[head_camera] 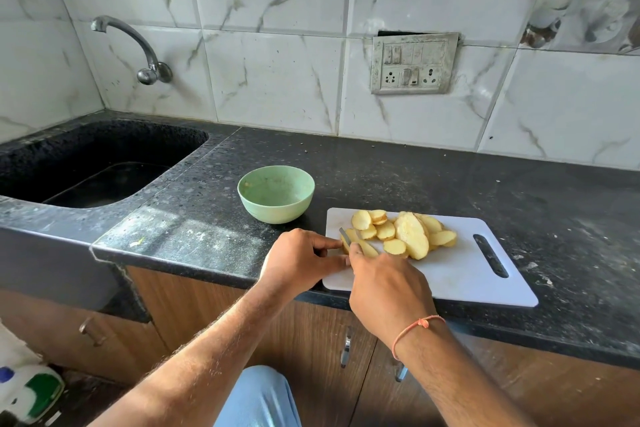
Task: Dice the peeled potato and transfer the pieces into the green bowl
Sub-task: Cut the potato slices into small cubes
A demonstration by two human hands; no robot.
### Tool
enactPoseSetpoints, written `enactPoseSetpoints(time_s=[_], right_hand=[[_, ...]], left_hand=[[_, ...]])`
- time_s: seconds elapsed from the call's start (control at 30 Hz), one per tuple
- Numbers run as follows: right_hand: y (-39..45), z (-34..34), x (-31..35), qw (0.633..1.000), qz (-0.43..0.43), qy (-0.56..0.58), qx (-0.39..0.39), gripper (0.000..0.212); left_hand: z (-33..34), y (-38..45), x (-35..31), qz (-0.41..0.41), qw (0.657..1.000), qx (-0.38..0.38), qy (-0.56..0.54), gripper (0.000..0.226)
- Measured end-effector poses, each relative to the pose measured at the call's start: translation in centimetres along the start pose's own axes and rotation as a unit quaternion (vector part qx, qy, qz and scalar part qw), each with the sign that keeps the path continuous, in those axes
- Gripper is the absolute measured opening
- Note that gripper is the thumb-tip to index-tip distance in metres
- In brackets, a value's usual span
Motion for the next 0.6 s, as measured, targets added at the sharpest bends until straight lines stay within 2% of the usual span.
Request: enactPoseSetpoints(time_s=[0.17, 0.3, 0.47, 0.6], right_hand=[[-0.3, 0.5, -0.2, 1.000, -0.004, -0.006, -0.002, 0.064], [-0.2, 0.6, -0.4, 1.000, -0.015, -0.017, 0.001, 0.065], [-0.2, 0.6, -0.3, 0.998, -0.039, -0.039, 0.011, 0.067], [-0.1, 0.6, -0.5, 0.998, -0.051, -0.043, 0.020, 0.068]], left_hand=[[0.0, -0.3, -0.4, 0.011, 1.000, -0.003, 0.012, 0.015], [0.3, -0.8, -0.5, 0.064, 0.995, -0.012, 0.076, 0.023], [2.5, -3.2, -2.1, 0.203, 0.944, -0.068, 0.252, 0.040], [3.5, -3.7, -2.8, 0.228, 0.927, -0.059, 0.293, 0.032]])
Point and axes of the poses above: each hand's wrist, its own y-axis towards the middle knuckle, its own z-axis out of the palm, x = y × z, the point moved 6 cm from there along y, towards the middle knuckle, and after that the axes turned 9 degrees about -y, right-handed, at the moved point
